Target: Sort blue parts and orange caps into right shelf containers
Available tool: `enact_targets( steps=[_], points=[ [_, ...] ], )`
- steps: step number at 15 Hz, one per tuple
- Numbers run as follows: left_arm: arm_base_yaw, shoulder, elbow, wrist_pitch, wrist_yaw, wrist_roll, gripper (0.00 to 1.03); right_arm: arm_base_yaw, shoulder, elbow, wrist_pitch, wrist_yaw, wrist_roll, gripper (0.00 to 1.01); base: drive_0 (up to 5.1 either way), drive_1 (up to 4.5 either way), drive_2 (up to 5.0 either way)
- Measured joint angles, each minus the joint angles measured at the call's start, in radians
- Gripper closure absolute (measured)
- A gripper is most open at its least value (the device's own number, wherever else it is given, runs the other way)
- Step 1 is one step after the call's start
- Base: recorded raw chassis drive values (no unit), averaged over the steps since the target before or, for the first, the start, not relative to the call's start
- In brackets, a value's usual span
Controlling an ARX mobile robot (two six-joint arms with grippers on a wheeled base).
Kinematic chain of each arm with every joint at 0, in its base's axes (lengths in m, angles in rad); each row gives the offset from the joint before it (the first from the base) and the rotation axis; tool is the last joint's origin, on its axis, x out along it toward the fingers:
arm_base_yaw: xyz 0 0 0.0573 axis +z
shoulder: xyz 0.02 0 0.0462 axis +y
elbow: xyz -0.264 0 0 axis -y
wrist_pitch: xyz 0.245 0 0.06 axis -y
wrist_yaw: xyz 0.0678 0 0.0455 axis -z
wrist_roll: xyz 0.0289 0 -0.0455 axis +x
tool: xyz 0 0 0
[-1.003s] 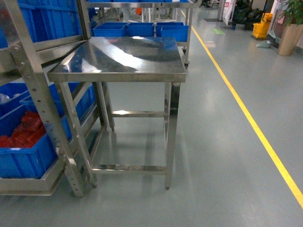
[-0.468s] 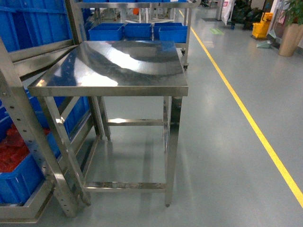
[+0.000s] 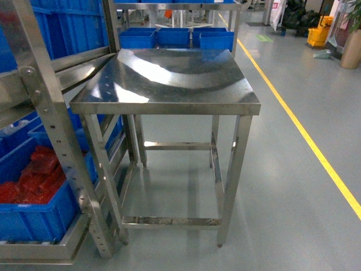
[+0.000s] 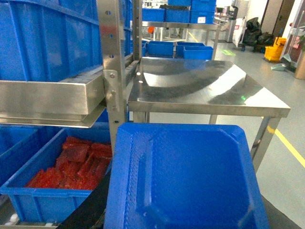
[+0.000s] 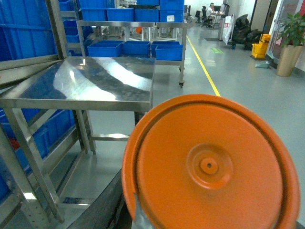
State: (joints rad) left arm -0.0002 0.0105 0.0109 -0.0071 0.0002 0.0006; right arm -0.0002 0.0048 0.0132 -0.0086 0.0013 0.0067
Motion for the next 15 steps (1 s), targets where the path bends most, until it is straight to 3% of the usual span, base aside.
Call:
enact_targets(
  steps=[15],
  points=[
    [0.0,0.0,0.0,-0.001,0.0,0.0,0.61,0.0,0.0,0.0,0.002,-0.001,0.0,0.57,-5.0,2.42,2.4]
  ],
)
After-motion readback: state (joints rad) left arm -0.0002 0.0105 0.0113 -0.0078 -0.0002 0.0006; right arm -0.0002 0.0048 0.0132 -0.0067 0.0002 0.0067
